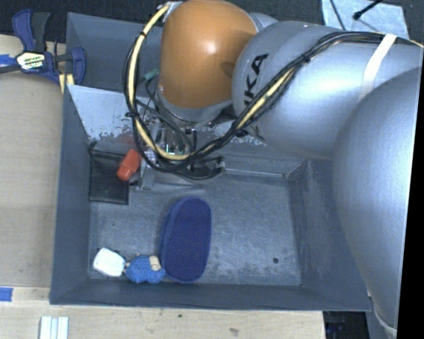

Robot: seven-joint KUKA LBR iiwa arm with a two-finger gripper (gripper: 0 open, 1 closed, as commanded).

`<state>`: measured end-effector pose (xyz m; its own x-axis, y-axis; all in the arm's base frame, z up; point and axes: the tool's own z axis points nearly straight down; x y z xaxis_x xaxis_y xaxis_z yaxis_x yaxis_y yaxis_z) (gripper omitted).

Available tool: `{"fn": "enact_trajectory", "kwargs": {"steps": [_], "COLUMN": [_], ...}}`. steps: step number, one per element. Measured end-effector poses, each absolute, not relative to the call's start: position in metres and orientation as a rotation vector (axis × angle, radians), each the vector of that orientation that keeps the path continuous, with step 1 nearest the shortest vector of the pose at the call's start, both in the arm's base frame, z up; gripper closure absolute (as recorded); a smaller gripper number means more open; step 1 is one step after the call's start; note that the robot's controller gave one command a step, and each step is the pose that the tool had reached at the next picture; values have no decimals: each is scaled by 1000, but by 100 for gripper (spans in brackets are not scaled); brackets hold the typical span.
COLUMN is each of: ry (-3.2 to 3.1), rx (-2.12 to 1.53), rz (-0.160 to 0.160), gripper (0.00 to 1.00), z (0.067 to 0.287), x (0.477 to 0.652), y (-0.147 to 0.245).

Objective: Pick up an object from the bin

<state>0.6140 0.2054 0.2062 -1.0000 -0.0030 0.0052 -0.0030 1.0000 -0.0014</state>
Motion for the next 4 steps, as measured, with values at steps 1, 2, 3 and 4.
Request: {"fn": "enact_trajectory", "kwargs": {"steps": [1,2,3,4], "ry": [-3127,-3148,-3141,-3101], "rx": [262,-17,-203,-511], "rz": [1,-4,-4,-2], "gripper": [0,0,0,0], "z": [66,102,108,70], "x": [596,597,599,609], "y": [240,224,241,240]}}
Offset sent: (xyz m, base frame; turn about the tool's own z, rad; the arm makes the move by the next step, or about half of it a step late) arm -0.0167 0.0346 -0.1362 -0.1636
